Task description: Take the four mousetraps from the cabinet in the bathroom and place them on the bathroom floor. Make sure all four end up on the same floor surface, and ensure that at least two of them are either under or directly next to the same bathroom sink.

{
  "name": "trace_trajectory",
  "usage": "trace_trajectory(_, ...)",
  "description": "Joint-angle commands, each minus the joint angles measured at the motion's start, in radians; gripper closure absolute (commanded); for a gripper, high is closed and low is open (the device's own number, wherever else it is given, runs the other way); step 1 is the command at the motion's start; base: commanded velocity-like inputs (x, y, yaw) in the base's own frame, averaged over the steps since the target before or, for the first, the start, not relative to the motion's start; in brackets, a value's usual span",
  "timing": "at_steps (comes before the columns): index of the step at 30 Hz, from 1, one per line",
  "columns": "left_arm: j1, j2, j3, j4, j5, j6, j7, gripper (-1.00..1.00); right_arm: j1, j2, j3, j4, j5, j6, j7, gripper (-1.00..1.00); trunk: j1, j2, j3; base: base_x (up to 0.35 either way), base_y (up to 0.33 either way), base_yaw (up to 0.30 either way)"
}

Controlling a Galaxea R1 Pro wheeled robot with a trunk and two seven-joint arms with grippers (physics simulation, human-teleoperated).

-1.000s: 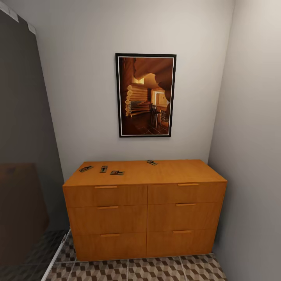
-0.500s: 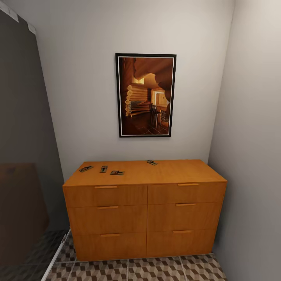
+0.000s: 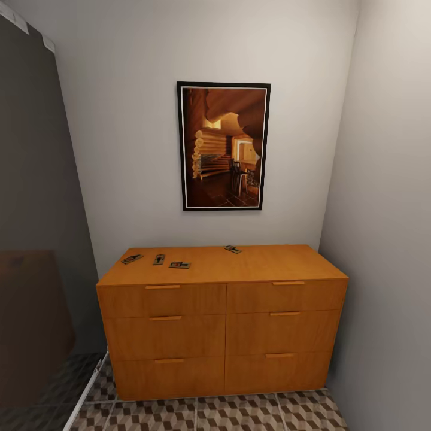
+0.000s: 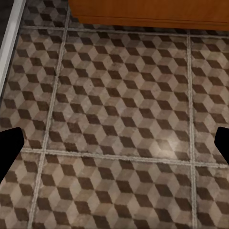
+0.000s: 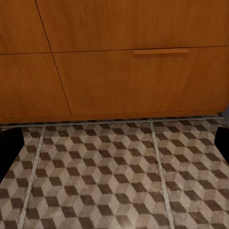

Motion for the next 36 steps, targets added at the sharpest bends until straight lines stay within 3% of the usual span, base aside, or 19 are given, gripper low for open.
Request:
trace_trajectory(1,0.0,0.0,0.0,0.0,0.0,0.0,0.0,-1.0,0.0,0.0,0.0,0.0,0.0,0.0,0.0,-1.0,0.0,0.0,0.0,0.0,0.0,0.0)
trace_trajectory(22,0.0,0.0,0.0,0.004,0.0,0.0,0.0,-1.0,0.0,-0.001,0.0,-0.005,0.0,0.0,0.0,-1.0,0.0,0.0,0.0,0.0,0.0,0.0)
trace_trajectory(29,0.0,0.0,-0.001,0.026,0.0,0.0,0.0,-1.0,0.0,-0.02,-0.007,-0.055,0.001,0.013,-0.005,-1.0,0.0,0.0,0.0,0.0,0.0,0.0)
trace_trajectory(33,0.0,0.0,-0.002,0.041,0.0,0.0,0.0,-1.0,0.0,-0.035,-0.008,-0.118,0.002,0.063,-0.007,-1.0,0.0,0.0,0.0,0.0,0.0,0.0)
trace_trajectory(36,0.0,0.0,-0.003,0.054,-0.001,0.0,0.0,-1.0,0.0,-0.039,-0.009,-0.196,0.001,0.155,-0.012,-1.0,0.0,0.0,0.0,0.0,0.0,0.0)
